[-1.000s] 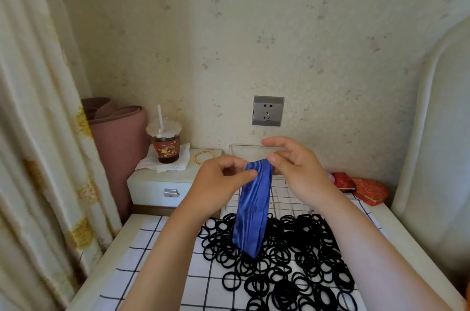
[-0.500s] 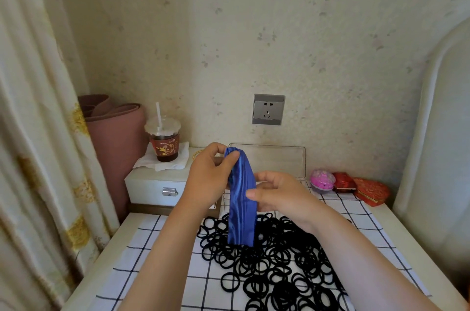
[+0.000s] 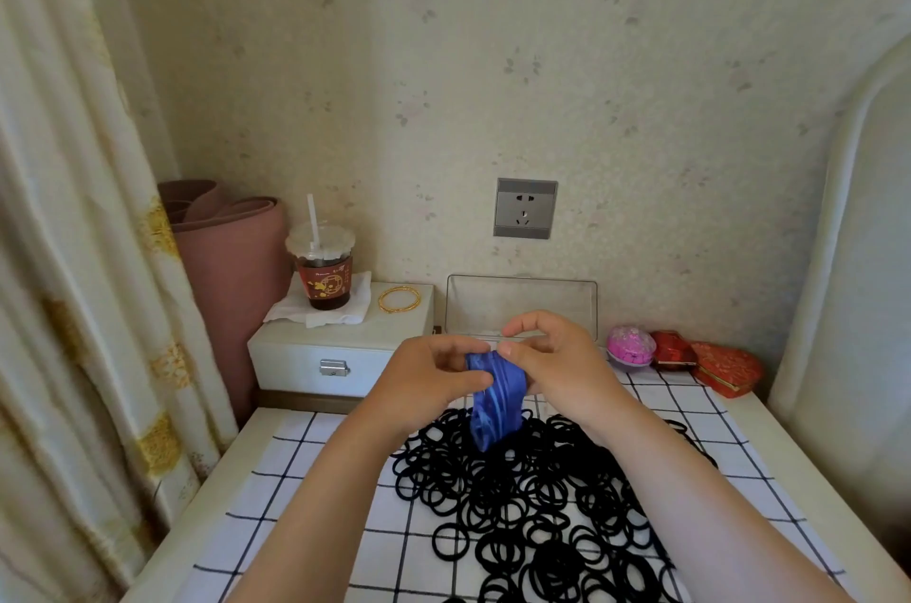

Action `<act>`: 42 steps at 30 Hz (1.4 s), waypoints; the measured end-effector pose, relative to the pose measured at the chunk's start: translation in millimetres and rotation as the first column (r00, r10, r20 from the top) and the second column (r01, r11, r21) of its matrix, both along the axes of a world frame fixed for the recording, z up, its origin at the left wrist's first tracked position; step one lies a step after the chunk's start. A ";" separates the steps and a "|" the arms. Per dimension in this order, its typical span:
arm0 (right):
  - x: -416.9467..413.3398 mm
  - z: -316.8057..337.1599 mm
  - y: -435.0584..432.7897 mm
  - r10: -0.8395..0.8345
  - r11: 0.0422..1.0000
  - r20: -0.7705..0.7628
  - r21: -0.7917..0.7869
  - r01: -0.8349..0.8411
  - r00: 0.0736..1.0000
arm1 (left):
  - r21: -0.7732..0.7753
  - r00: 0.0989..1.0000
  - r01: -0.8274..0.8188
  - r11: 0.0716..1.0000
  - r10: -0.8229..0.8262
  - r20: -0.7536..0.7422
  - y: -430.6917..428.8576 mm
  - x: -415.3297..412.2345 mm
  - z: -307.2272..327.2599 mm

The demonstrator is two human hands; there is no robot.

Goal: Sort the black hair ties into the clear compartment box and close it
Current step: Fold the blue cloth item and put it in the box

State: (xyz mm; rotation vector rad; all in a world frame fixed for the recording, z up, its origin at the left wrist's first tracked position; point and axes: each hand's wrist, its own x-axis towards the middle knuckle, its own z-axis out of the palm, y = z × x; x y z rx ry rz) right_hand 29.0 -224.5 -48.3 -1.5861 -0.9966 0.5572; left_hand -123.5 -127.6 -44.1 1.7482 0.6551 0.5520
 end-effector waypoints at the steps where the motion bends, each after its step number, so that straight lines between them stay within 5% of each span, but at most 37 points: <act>1: 0.7 -0.3 0.7 -0.007 1.000 0.001 -0.010 0.007 1.000 | 0.032 1.000 -0.006 0.999 0.006 -0.007 0.4 0.8 -0.9; 5: 1.1 0.4 -1.5 0.073 0.995 -0.086 -0.061 -0.078 0.994 | 0.208 0.997 0.018 0.978 -0.004 -0.071 4.5 1.2 -2.0; 11: -1.0 -2.6 0.2 0.130 0.979 0.081 -0.168 -0.115 0.988 | 0.433 0.962 0.104 0.895 0.021 -0.273 11.0 3.2 -6.4; 14: -0.3 -4.4 1.1 0.136 0.976 0.142 -0.192 -0.107 0.981 | 0.367 0.956 0.135 0.920 -0.024 -0.291 13.6 3.0 -8.4; 18: -1.3 -1.6 2.7 0.140 0.982 -0.073 -0.114 -0.147 0.988 | 0.179 0.988 0.098 0.979 -0.074 -0.133 10.8 1.1 -5.5; 20: 0.3 0.7 2.9 0.119 0.986 -0.059 -0.113 -0.125 0.991 | 0.091 0.998 0.067 0.994 -0.064 -0.027 10.7 1.2 -5.6; 27: 4.7 1.2 1.0 0.143 0.981 -0.051 -0.128 -0.148 0.988 | -0.242 0.992 0.108 0.964 -0.089 0.091 11.0 1.4 -5.3; 34: 2.2 -3.4 4.9 0.106 0.990 -0.196 -0.069 -0.121 0.975 | -0.204 0.997 0.065 0.977 -0.057 0.049 9.4 5.0 -8.6; 38: 1.2 -10.0 10.5 -0.040 0.998 -0.175 -0.052 0.031 0.984 | -0.104 0.997 -0.034 0.994 0.042 0.070 6.2 8.0 -9.8; 42: -2.9 -10.7 12.2 -0.095 0.995 -0.183 0.001 0.097 0.978 | -0.115 0.993 0.068 0.991 -0.055 0.106 6.7 3.9 -9.1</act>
